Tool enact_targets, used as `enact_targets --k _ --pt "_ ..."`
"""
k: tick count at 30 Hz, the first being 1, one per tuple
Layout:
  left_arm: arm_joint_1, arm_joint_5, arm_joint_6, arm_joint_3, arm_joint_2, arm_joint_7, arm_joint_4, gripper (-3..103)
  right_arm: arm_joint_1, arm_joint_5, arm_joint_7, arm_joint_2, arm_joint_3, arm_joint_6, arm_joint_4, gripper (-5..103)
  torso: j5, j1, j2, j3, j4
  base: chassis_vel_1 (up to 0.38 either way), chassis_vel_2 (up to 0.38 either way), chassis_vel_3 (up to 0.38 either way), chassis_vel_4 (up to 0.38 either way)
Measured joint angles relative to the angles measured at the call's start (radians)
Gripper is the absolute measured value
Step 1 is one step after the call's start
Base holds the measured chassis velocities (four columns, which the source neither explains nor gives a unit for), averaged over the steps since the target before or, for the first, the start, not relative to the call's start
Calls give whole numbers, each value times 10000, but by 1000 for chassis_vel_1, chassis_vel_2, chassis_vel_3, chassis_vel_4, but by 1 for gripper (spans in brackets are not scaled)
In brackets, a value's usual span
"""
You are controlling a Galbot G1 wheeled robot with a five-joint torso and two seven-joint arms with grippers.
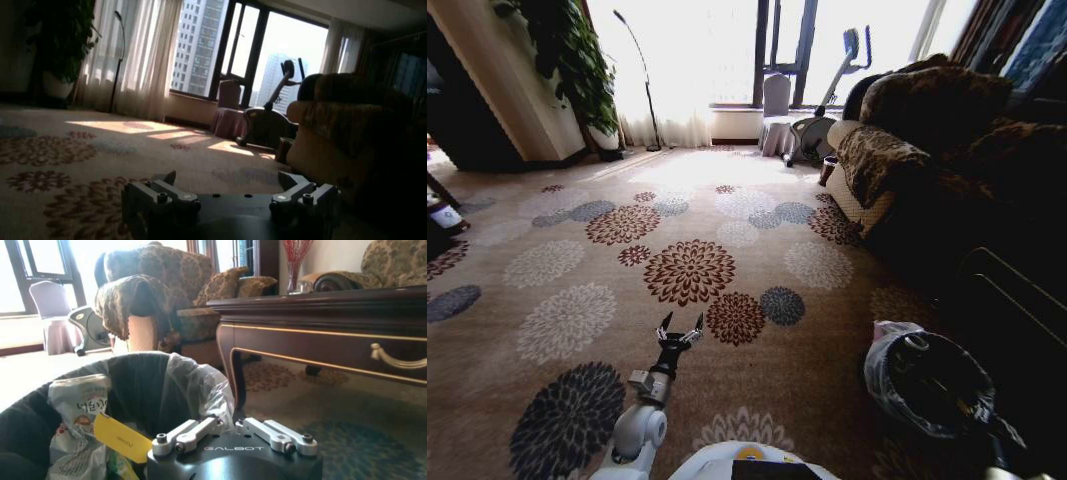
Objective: Pick up the trash from the ground and place it into the trash bin.
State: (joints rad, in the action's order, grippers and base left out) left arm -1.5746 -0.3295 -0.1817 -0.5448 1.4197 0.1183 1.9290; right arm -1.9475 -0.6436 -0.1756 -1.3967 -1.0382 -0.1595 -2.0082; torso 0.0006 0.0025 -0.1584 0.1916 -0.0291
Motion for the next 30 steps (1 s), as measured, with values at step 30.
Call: enact_targets --k 30 --pt "-1 -3 3 1 -3 -9 -1 100 0 8 6 3 2 6 -7 3 -5 1 1 -1 4 82 -122 -80 114"
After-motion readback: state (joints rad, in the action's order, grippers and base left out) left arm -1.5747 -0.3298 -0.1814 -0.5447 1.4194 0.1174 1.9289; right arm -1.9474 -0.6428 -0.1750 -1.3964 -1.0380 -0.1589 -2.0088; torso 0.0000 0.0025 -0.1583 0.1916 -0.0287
